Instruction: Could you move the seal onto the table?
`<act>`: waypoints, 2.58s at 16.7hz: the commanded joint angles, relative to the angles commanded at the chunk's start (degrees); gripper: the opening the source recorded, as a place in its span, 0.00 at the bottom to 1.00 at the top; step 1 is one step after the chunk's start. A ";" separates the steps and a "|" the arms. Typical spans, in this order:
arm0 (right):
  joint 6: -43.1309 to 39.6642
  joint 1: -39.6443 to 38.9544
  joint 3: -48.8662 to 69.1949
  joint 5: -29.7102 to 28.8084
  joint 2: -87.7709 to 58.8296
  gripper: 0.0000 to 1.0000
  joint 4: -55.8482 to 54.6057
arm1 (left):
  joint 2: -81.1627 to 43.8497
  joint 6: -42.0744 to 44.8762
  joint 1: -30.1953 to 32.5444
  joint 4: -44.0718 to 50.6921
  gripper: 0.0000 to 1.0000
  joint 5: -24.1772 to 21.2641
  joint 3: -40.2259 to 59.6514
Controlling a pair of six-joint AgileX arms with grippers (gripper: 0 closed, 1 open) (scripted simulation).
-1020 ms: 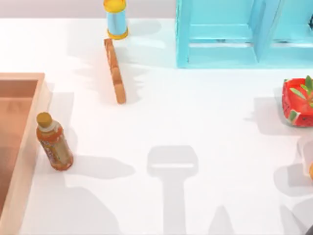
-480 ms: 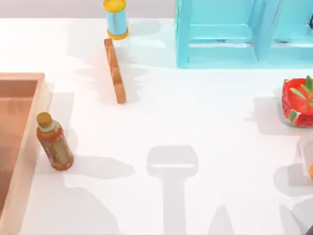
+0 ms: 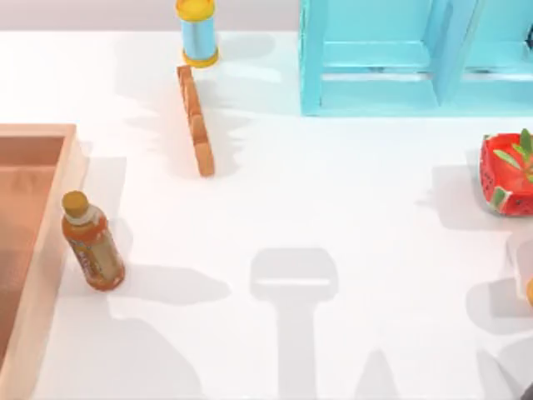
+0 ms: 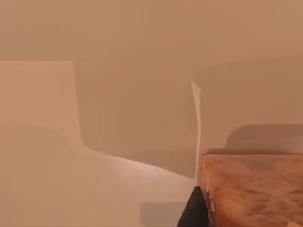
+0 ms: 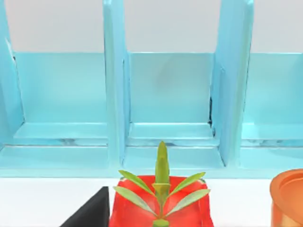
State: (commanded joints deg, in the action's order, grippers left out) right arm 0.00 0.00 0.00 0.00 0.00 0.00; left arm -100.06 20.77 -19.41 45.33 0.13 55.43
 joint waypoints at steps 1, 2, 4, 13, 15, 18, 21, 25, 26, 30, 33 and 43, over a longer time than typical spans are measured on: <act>0.00 0.00 0.00 0.00 0.00 1.00 0.00 | 0.00 0.00 0.00 0.00 0.00 0.00 0.00; 0.00 0.00 0.00 0.00 0.00 1.00 0.00 | 0.00 0.00 0.00 0.00 0.00 0.00 0.00; 0.00 0.00 0.00 0.00 0.00 1.00 0.00 | 0.00 0.00 0.00 0.00 0.00 0.00 0.00; 0.00 0.00 0.00 0.00 0.00 1.00 0.00 | 10.52 1.71 5.31 6.61 0.00 -0.18 8.24; 0.00 0.00 0.00 0.00 0.00 1.00 0.00 | 14.40 0.40 8.73 10.88 0.00 0.07 12.67; 0.00 0.00 0.00 0.00 0.00 1.00 0.00 | 18.05 -4.96 15.27 18.21 0.00 0.46 18.99; 0.00 0.00 0.00 0.00 0.00 1.00 0.00 | 18.16 -13.21 22.22 25.20 0.00 0.39 23.40; 0.00 0.00 0.00 0.00 0.00 1.00 0.00 | 14.75 -24.92 28.72 31.73 0.00 0.17 24.63; 0.00 0.00 0.00 0.00 0.00 1.00 0.00 | 13.45 -27.39 29.74 32.90 0.00 0.14 24.46; 0.00 0.00 0.00 0.00 0.00 1.00 0.00 | 10.92 -31.30 31.23 34.60 0.00 0.04 23.72; 0.00 0.00 0.00 0.00 0.00 1.00 0.00 | 11.09 -31.14 30.96 34.47 0.00 0.04 23.82; 0.00 0.00 0.00 0.00 0.00 1.00 0.00 | -0.89 -41.44 51.09 40.28 0.00 -1.44 36.84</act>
State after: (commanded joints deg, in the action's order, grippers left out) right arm 0.00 0.00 0.00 0.00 0.00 0.00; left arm -100.95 -20.66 31.68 85.61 -1.31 92.27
